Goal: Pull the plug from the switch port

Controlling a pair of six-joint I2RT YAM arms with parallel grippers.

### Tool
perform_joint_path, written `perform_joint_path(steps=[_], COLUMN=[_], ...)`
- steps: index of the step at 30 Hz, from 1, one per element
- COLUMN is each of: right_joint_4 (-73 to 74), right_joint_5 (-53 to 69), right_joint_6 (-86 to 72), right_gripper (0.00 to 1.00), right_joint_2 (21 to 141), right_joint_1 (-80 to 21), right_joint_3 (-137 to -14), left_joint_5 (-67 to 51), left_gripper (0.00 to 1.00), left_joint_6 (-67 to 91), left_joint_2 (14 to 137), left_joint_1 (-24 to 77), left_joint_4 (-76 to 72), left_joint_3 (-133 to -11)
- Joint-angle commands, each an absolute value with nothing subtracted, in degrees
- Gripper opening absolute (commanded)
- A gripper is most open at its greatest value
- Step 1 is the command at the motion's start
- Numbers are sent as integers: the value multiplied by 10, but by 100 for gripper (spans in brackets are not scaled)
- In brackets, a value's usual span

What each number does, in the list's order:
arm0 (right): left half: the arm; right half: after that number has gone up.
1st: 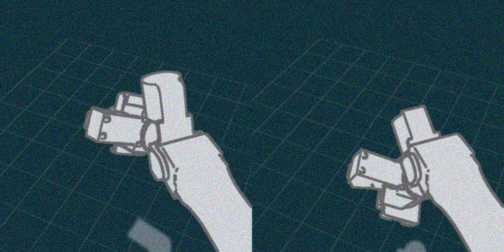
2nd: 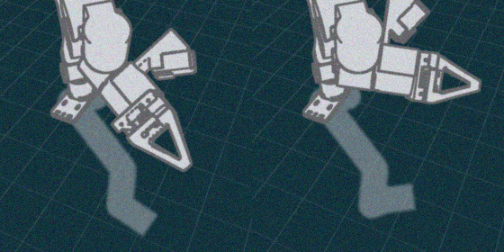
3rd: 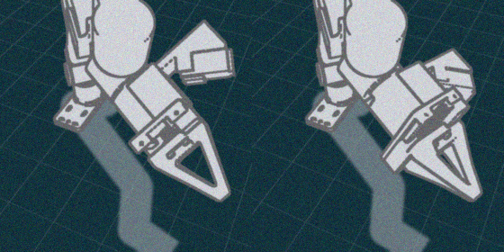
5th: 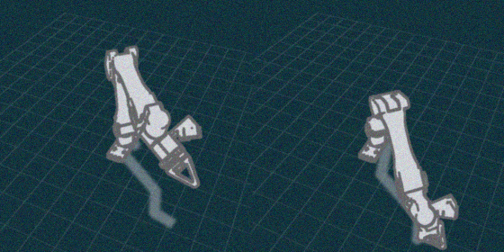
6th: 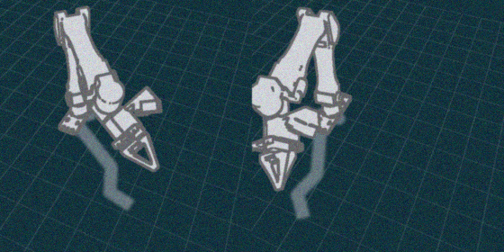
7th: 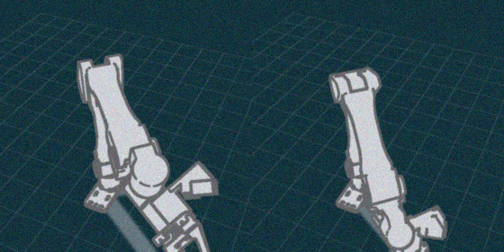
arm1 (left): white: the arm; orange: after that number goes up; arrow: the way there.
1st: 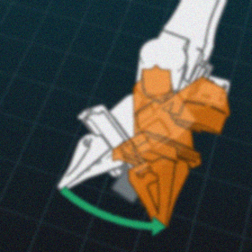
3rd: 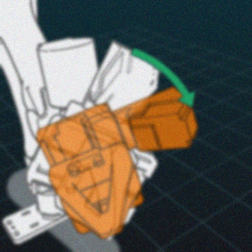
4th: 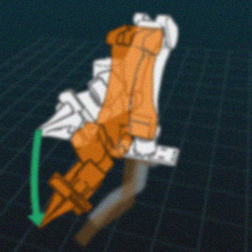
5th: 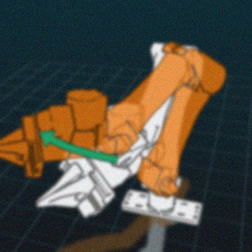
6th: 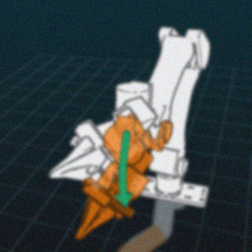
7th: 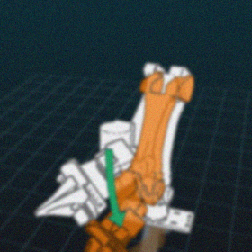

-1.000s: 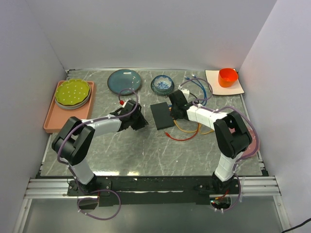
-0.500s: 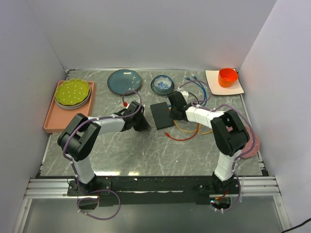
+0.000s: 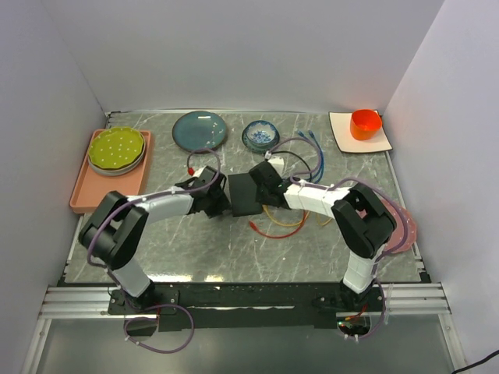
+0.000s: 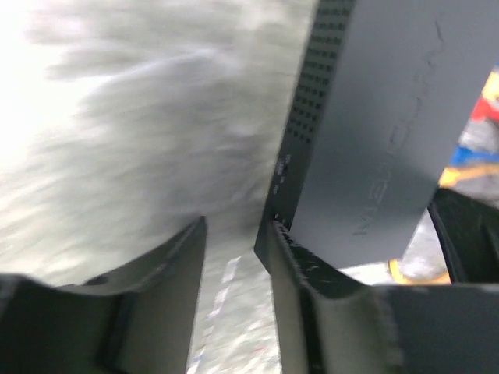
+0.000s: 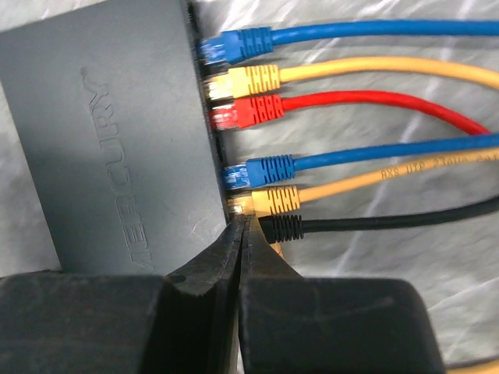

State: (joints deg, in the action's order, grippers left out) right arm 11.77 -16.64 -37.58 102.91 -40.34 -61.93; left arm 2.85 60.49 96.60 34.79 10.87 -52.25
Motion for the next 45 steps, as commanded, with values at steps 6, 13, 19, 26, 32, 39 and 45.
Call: perform_joint_path(steps=[6,13,19,26,32,39,45], right_joint_4=[172,214,228,233,237,218,193], right_joint_5=[-117,-213,-178,-132,-107,-92,-78], right_joint_6=[-432,-364,-323,-304,-307,-323,-337], right_gripper=[0,6,0,0,0,0,0], right_joint_2=[1019,938,1020,1123,1179,1182,1154], right_joint_1=[-470,-447,-379,-346,-341,-340,-341], right_joint_3=[-656,-693,-787,-872,-898,-861,-782], left_joint_5=[171,124,117,117,125,104,95], left_gripper=[52,47,20,2,1,1,1], left_joint_6=[626,636,663,690,693,690,669], left_joint_2=[792,740,755,759,771,820,876], left_joint_1=[353,361,405,431,431,431,427], left_joint_4=[192,131,110,107,111,101,105], left_joint_3=[-499,-454,-414,-365,-362,-368,-407])
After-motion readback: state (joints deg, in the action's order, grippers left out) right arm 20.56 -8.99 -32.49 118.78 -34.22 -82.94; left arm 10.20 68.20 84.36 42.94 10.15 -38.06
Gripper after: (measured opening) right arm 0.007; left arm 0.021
